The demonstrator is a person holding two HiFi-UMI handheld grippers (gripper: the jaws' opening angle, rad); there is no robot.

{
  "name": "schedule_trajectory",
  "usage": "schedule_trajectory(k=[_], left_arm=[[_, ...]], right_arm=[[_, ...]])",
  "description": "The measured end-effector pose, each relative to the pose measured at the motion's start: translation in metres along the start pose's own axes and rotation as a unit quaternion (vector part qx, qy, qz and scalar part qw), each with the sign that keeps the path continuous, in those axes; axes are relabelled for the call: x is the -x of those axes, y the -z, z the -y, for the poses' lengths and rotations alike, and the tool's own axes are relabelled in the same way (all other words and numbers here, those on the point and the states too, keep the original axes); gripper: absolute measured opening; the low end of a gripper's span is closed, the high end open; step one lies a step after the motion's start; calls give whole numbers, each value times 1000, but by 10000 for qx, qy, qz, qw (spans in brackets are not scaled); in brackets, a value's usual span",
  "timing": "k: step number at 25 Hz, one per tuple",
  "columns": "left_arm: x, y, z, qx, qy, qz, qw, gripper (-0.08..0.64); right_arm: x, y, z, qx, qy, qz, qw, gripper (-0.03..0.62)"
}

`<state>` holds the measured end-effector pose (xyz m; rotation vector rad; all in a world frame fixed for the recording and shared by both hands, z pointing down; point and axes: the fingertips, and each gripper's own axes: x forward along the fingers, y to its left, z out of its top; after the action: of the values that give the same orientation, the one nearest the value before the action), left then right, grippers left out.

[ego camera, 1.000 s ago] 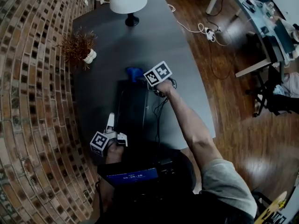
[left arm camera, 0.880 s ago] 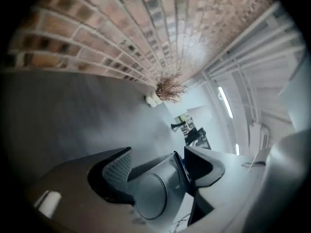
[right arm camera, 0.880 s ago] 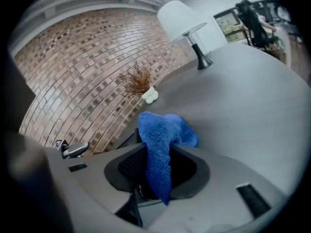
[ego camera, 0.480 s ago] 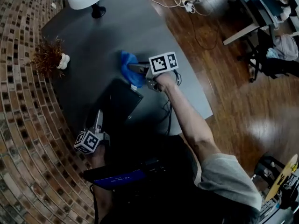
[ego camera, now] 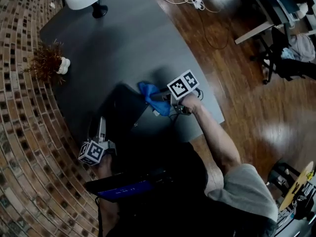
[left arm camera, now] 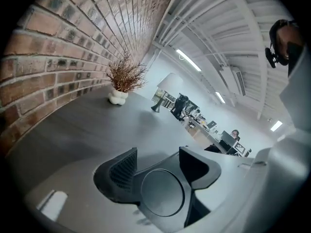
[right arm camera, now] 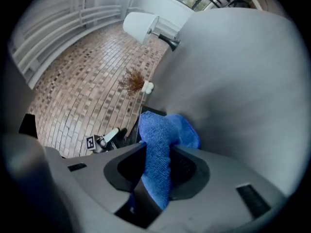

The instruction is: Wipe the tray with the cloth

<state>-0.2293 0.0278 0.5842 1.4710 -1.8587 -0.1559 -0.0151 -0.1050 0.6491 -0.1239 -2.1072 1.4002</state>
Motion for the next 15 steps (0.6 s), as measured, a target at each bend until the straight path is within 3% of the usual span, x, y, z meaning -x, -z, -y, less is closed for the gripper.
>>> schedule_trajectory(k=[2, 5, 6, 8, 11, 15], left_arm=[[0, -1, -1, -23, 30, 8, 10000, 258], [-1, -1, 0, -12, 60, -1, 10000, 258], [-1, 0, 0, 3, 64, -13, 10000, 258], [0, 4, 2, -14, 50, -37, 10000, 258], [0, 8, 5, -96, 37, -53, 9999, 258], [-3, 5, 7, -155, 90, -59, 9998, 258]], right_arm=[[12, -21, 7, 234, 252, 287, 9990, 124], [-5, -105, 0, 431, 296, 1273, 9905, 124], [-20, -126, -2, 422, 276, 1430, 9884, 124], [-55, -141, 1, 430, 376, 1269, 9903, 126], [-78, -111, 13, 347, 552, 709, 9954, 126], [-29, -40, 18, -65, 556, 721, 9958, 126]])
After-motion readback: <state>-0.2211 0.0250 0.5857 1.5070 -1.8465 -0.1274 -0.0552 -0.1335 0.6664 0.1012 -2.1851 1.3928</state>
